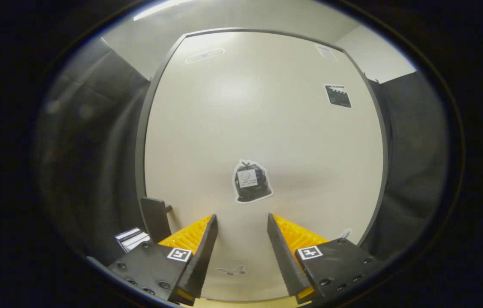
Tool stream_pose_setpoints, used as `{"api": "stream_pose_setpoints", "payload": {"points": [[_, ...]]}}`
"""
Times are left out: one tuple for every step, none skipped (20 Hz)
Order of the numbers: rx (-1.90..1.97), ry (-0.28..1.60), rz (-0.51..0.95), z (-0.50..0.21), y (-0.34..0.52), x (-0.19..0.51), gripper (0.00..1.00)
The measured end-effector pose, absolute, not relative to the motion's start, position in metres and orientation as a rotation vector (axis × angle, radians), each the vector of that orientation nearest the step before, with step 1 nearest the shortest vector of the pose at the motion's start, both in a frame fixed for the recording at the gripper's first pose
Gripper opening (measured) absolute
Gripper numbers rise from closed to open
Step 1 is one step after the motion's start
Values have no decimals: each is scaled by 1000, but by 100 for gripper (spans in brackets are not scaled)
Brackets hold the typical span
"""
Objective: Open the shoe cabinet door, grab the shoes and put them into the shoe cabinet, then close the shoe cabinet door.
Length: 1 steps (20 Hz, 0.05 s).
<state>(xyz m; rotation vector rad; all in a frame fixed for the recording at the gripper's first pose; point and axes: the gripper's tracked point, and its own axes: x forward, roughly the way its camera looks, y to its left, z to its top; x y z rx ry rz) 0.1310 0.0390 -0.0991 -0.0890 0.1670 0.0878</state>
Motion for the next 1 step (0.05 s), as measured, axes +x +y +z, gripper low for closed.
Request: {"api": "stream_pose_setpoints", "payload": {"points": [[-92, 166, 89, -99, 38, 128, 74]]}}
